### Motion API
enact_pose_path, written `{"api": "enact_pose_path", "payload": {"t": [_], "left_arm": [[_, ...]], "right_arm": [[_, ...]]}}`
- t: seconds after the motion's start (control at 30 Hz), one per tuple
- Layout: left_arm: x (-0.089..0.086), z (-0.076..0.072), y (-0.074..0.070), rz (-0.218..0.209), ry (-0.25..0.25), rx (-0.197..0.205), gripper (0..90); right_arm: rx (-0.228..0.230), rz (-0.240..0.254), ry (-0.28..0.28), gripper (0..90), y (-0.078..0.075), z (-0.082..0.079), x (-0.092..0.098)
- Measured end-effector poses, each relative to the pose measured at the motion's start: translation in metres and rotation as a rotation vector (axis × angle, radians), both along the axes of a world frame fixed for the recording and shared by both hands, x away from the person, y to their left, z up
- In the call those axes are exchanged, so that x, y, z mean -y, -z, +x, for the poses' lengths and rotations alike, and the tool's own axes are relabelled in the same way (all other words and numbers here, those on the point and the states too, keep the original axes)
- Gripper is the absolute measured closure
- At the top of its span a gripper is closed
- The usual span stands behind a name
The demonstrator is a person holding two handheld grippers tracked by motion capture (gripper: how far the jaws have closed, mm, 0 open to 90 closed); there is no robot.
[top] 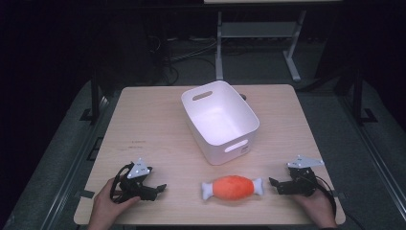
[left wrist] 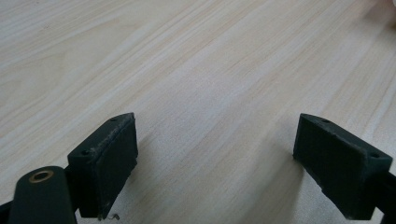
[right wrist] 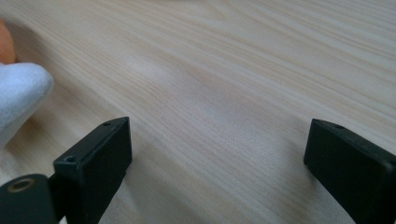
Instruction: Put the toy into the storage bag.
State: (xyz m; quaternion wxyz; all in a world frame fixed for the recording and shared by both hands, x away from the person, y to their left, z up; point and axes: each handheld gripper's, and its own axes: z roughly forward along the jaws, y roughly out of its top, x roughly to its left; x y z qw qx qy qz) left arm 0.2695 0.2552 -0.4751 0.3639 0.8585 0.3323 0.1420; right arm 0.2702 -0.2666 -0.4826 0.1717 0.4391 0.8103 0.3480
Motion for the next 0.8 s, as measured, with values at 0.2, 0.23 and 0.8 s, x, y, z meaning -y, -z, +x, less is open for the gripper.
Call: {"api": "enact_pose_path", "payload": {"t": [0.2,0.23,0.8], "left_arm": [[0.0,0.0,0.0,0.003,0.0,0.001,12.8],[0.0,0.0,0.0,0.003,0.0,0.001,12.8],[0.001,0.001,0.0,0.001,-0.006,0.002,12.8]], "right_arm": [[0.003,0.003,-0.012,18.2,-0.002,-0.001,0.002],[0.004,0.006,-0.021,23.4,-0.003,0.0,0.002],[-0.038,0.009,-0.222,89.6,-0.018,0.011,-0.021]]}}
